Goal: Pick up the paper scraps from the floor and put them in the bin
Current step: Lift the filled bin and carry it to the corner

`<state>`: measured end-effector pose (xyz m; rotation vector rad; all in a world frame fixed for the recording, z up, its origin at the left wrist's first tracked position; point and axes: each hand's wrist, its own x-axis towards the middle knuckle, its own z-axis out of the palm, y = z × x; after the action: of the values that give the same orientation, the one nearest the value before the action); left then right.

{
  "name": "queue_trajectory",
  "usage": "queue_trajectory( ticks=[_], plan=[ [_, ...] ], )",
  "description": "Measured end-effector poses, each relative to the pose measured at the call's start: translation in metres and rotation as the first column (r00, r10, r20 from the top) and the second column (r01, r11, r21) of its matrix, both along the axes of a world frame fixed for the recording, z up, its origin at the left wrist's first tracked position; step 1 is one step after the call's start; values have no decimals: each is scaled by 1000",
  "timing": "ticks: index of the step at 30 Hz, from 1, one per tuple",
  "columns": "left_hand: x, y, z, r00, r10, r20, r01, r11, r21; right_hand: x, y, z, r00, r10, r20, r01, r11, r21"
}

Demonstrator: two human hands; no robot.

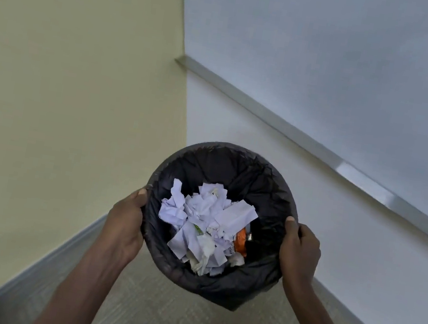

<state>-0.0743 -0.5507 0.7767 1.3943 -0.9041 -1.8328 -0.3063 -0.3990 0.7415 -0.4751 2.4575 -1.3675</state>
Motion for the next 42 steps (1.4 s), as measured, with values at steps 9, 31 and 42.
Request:
queue_trajectory(
  ticks=[9,31,42],
  plan=[
    [63,-5,99,982,140,-129,-128,987,99,34,-20,107,949,277,153,-288,956,54],
    [42,-169,84,977,212,-7,-212,977,21,-35,-243,114,800,587,124,-599,791,125],
    [26,-272,-2,996,-44,83,30,988,153,-83,-359,20,708,686,170,-677,590,440]
  ],
)
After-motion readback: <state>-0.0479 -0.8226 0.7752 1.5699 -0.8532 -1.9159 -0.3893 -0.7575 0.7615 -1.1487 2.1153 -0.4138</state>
